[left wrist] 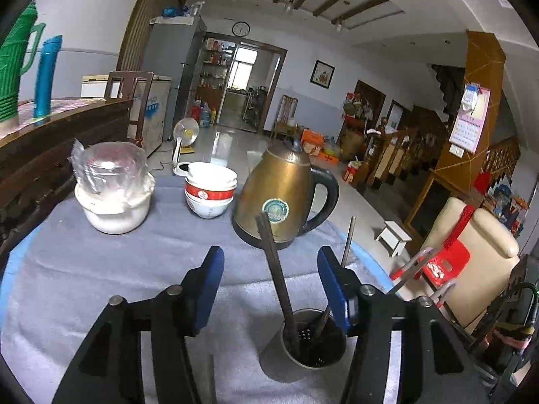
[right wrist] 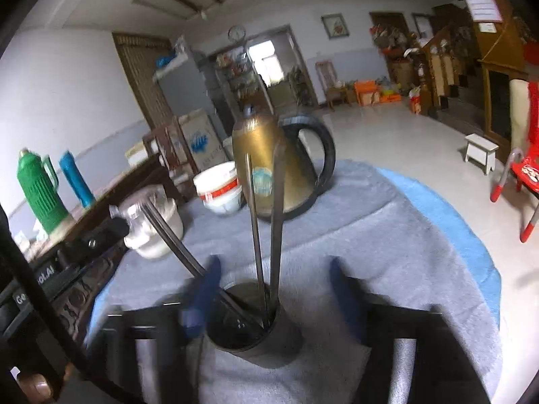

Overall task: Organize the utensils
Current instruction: 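Drop the chopsticks into the cup by opening both grippers, then withdraw both open grippers back toward the remaining chopsticks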

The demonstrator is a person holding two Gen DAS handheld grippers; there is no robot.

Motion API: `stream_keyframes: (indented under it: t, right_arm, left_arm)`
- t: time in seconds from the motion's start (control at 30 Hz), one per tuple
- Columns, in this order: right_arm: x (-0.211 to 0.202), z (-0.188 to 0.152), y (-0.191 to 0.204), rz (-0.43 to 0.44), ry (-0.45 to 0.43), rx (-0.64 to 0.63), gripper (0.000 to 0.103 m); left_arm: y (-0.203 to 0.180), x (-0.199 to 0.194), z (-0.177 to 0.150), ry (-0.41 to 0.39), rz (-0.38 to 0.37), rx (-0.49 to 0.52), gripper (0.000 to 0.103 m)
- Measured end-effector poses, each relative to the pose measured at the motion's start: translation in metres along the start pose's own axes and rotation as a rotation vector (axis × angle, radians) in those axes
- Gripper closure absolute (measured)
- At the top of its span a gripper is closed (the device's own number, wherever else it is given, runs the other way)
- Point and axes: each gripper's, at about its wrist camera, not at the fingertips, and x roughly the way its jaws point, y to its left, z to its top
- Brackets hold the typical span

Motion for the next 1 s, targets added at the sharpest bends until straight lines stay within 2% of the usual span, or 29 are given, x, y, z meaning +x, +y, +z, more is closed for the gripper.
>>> stream_keyframes:
  t: [0.1,0.17,0.3,0.43,0.53,0.63,0.7,0.83,1.0]
  right_arm:
    - [-0.018,0.003,0.001,-0.019,-0.031,-0.001,0.029]
    - [-0.032,0.003,0.001,-0.021,-0.051,0.007,0.029]
    - [-0.054,-0.004,0.002,-0.02,-0.068,0.021,0.029]
    - [-0.06,-0.028,0.011,-0.008,-0.013,0.008,0.029]
    - [-0.051,-0.061,0.022,0.001,0.084,-0.037,0.029]
    - [-0.032,-0.09,0.031,0.002,0.199,-0.061,0.029]
    - [-0.021,-0.106,0.035,0.004,0.265,-0.074,0.03]
    - [-0.004,-0.132,0.045,-0.005,0.354,-0.122,0.029]
    - [0.004,-0.146,0.048,-0.016,0.412,-0.148,0.03]
  left_arm:
    - [0.011,-0.023,0.004,-0.031,0.009,-0.02,0.037]
    - [0.021,-0.04,0.005,-0.055,0.023,-0.03,0.029]
    - [0.051,-0.069,-0.001,-0.064,0.088,-0.034,0.021]
    - [0.086,-0.073,-0.026,0.027,0.178,-0.035,0.019]
    - [0.116,-0.064,-0.055,0.137,0.25,-0.069,0.019]
    - [0.145,-0.048,-0.088,0.293,0.33,-0.099,0.019]
    - [0.157,-0.041,-0.103,0.363,0.362,-0.103,0.019]
    - [0.17,-0.032,-0.126,0.445,0.388,-0.096,0.019]
    - [0.172,-0.026,-0.139,0.496,0.386,-0.081,0.019]
